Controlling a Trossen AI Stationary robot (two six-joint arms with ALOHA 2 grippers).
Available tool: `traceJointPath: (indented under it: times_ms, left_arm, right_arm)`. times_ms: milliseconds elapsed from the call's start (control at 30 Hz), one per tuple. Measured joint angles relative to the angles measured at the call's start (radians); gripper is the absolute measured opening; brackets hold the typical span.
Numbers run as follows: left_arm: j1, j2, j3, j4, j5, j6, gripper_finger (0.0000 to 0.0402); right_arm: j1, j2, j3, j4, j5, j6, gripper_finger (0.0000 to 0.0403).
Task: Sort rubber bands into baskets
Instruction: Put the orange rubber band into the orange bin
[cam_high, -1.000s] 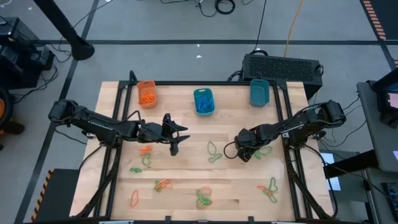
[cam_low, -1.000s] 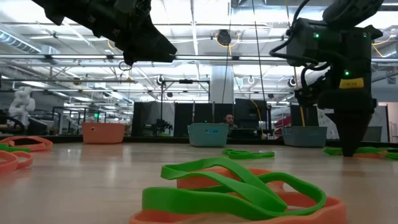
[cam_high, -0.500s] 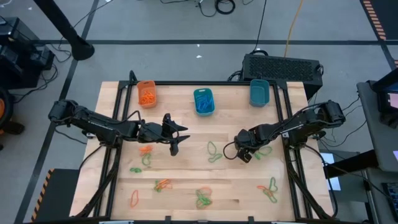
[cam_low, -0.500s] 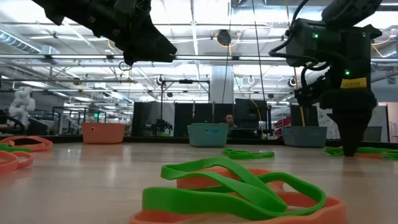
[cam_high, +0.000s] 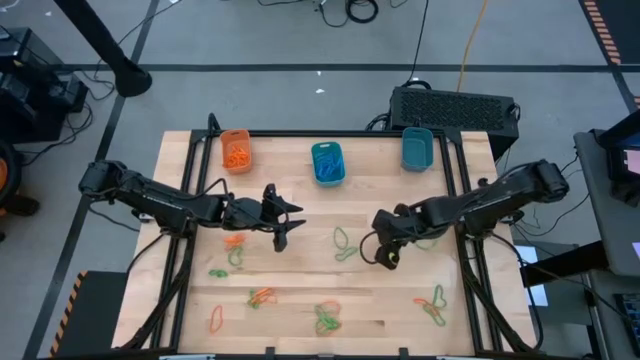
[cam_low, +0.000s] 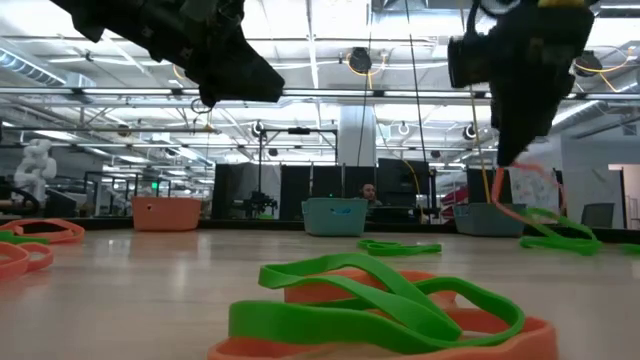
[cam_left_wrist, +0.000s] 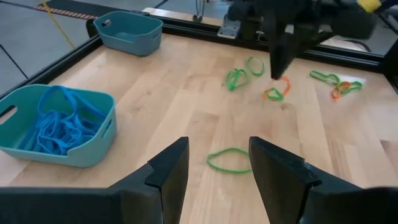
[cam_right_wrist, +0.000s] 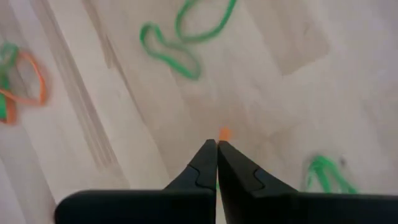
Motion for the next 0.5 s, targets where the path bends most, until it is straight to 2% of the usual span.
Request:
traceJointPath:
  times_ms: [233,367,433,500]
  left_arm:
    - [-0.011,0.000,0.000,0.001,0.004,0.001,0.0176]
    - [-0.014,0.000,0.000,0.002,0.004,0.001,0.0176]
    - [-0.014,0.000,0.000,0.002,0.004,0.001,0.0176]
    - [-0.014,0.000,0.000,0.002,0.004,0.001,0.0176]
  right_arm:
    - [0.032,-0.086,0.004,0.023,0.123,0.019,0.0000]
    - [0.032,-0.101,0.004,-0.143,0.235,0.163,0.0000]
    - [0.034,-0.098,0.004,-0.200,0.241,0.186,0.0000]
    - [0.042,-0.095,0.004,-0.182,0.235,0.176,0.0000]
